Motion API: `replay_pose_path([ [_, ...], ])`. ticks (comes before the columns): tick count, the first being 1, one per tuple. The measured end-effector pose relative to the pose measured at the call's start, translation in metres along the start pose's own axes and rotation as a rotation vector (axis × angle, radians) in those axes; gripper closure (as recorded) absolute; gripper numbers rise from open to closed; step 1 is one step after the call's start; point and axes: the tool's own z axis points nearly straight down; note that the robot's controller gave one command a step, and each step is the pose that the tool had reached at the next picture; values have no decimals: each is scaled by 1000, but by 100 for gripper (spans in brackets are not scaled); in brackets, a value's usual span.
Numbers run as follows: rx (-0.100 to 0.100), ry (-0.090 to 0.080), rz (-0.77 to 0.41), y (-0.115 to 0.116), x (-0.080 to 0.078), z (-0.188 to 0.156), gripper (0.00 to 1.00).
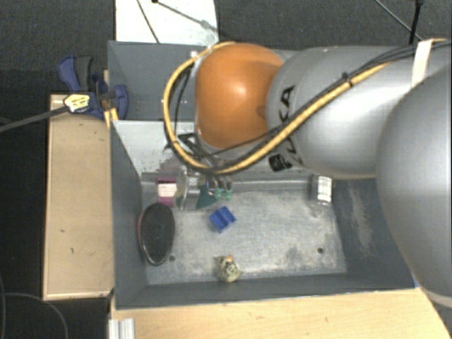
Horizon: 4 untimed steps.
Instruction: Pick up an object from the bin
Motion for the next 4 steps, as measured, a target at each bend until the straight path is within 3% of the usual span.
replay_pose_path([
  [1, 8, 13, 110, -33, 9, 55, 100],
  [2, 1, 0, 100, -30, 4, -38, 100],
  [3, 5, 4, 323, -10, -2, -31, 100],
  [4, 4, 12, -572, -87, 9, 23, 100],
])
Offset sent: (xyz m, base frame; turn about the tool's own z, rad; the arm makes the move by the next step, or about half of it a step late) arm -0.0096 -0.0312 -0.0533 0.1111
